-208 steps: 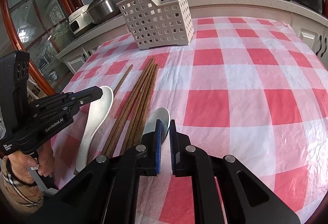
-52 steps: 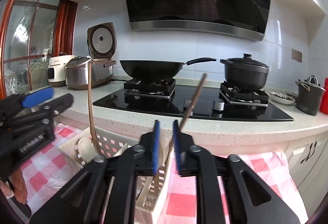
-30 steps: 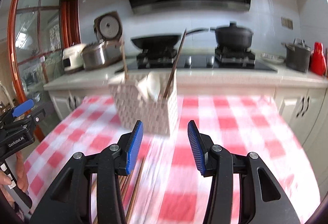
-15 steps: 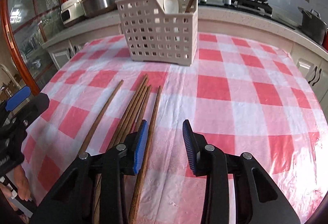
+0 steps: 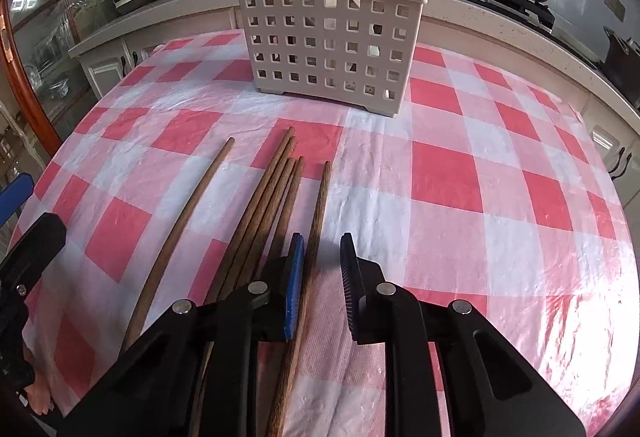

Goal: Organize utensils
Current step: 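Move both open tools down to the wooden chopsticks on the cloth, then grasp a wooden chopstick with the right tool while the left tool grasps another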

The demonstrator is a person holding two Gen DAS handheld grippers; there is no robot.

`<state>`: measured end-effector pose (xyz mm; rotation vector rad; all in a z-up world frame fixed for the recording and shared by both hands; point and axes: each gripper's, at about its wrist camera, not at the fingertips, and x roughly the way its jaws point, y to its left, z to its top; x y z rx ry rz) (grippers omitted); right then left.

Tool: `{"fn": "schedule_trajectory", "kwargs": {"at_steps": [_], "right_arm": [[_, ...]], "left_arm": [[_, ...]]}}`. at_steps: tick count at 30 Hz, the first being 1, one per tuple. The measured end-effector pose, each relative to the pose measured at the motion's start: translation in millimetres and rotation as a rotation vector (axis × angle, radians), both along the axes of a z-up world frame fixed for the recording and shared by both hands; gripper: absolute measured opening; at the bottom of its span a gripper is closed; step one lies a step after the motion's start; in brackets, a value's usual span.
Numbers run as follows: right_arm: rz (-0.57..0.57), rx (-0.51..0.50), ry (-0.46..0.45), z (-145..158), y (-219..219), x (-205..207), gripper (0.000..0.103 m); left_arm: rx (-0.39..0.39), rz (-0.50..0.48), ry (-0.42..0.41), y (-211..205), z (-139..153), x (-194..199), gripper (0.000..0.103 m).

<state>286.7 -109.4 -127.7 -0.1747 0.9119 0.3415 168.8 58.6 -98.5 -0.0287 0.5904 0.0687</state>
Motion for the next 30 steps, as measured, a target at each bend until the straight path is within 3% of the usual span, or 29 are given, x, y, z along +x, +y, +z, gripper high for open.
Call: {"fn": "schedule_trajectory", "kwargs": {"at_steps": [4,7,12,15,17,19,30], "right_arm": [[0.016,-0.032,-0.019,-0.2,7.0,2.3,0.017],[0.036,-0.035,-0.016,-0.2,9.2,3.4,0.006],[0.022,0.016,0.001,-0.3,-5.4,0.4,0.006],[0.015,0.045,0.008,0.0,-18.9,-4.1,0.006],[0.011,0.061,0.01,0.4,-26.7,-6.2,0.006],[0.005,0.074,0.012,0.9,-33.5,-7.3,0.006],[0.005,0.12,0.018,-1.2,-48.2,-7.1,0.006]], "left_arm": [[-0.005,-0.008,0.026,-0.8,-0.5,6.1,0.092],[0.001,-0.011,0.073,-2.7,-3.6,17.7,0.088],[-0.015,-0.033,0.126,-8.5,-7.5,34.5,0.083],[0.005,-0.052,0.16,-19.5,-14.0,47.9,0.075],[0.02,-0.06,0.194,-27.6,-20.4,59.4,0.059],[0.019,-0.078,0.221,-33.4,-25.7,68.4,0.049],[0.05,-0.094,0.288,-54.5,-43.2,99.4,0.031]]}}
